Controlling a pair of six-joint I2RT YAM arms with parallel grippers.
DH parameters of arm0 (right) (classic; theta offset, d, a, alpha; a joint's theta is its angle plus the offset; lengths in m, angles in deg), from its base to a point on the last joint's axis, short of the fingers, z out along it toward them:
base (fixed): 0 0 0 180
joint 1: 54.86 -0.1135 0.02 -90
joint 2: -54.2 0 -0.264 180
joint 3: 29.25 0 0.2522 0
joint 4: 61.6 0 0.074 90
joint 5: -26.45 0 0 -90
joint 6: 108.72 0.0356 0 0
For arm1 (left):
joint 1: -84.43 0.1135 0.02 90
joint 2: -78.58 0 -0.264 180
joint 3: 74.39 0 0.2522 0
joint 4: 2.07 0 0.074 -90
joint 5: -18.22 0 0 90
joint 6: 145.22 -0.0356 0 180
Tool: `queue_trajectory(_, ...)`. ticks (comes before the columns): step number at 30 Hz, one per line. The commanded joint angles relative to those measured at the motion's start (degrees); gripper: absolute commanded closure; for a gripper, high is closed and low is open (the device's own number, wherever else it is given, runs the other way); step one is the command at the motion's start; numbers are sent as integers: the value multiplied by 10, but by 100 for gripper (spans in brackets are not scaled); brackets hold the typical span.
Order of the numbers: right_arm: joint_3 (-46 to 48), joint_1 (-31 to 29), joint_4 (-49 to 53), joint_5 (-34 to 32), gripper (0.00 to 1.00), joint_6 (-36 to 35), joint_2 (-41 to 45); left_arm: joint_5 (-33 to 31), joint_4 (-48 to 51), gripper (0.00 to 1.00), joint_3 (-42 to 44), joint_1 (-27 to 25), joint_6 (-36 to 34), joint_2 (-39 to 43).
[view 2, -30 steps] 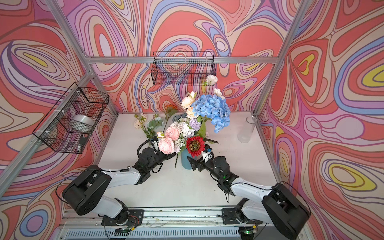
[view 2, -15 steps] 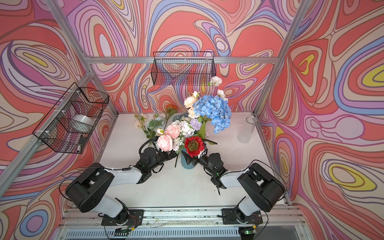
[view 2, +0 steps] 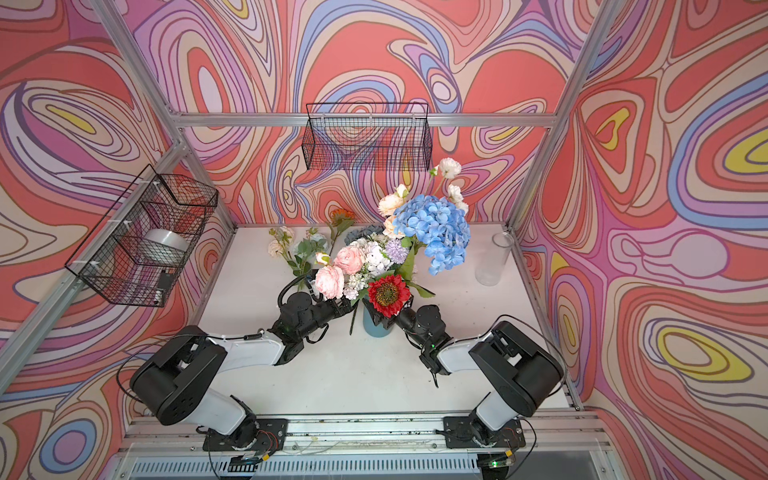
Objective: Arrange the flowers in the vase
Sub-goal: 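Slide the teal vase toward the far corner with the right gripper while the left withdraws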
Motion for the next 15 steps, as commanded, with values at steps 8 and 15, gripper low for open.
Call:
queue_trajectory(8, 42, 50, 199, -101, 68, -65, 243, -90, 153, 0, 30, 61, -63, 157)
queue_trajectory(15, 36, 176, 209, -71, 76, -47, 271, -217, 285, 0, 38, 68, -125, 279)
